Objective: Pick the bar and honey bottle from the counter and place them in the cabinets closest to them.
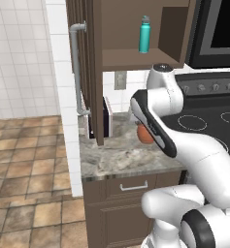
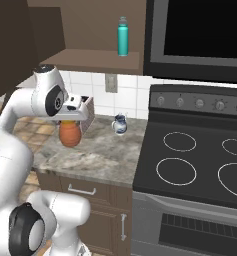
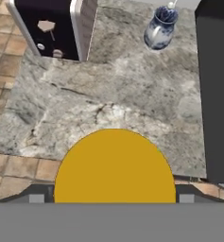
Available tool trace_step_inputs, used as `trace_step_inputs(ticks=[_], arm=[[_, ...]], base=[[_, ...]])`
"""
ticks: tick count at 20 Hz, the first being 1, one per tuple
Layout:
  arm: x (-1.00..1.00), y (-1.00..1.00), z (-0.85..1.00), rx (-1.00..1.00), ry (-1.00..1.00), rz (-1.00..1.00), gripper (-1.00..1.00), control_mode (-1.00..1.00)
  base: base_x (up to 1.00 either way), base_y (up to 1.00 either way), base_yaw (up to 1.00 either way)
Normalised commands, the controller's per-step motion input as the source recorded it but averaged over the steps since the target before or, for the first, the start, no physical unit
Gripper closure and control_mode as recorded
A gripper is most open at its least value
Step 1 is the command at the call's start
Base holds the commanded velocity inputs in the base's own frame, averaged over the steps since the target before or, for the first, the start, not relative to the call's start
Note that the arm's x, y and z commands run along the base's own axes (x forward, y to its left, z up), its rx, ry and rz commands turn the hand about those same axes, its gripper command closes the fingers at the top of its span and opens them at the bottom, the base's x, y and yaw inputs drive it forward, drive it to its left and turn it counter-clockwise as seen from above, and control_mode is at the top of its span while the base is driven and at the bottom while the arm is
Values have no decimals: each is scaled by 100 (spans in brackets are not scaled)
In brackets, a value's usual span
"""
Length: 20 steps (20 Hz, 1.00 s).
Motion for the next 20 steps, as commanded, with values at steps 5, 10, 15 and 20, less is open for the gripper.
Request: trace_step_inputs(ticks=[5, 10, 15, 20], arm=[[-13, 0, 70, 0, -16, 0, 100, -100], [-14, 0, 72, 0, -17, 0, 100, -100], [-8, 0, 71, 0, -14, 0, 100, -100], [0, 0, 62, 0, -11, 0, 100, -100]], base=[[0, 0, 0], [0, 0, 0], [0, 0, 0], [0, 0, 0]])
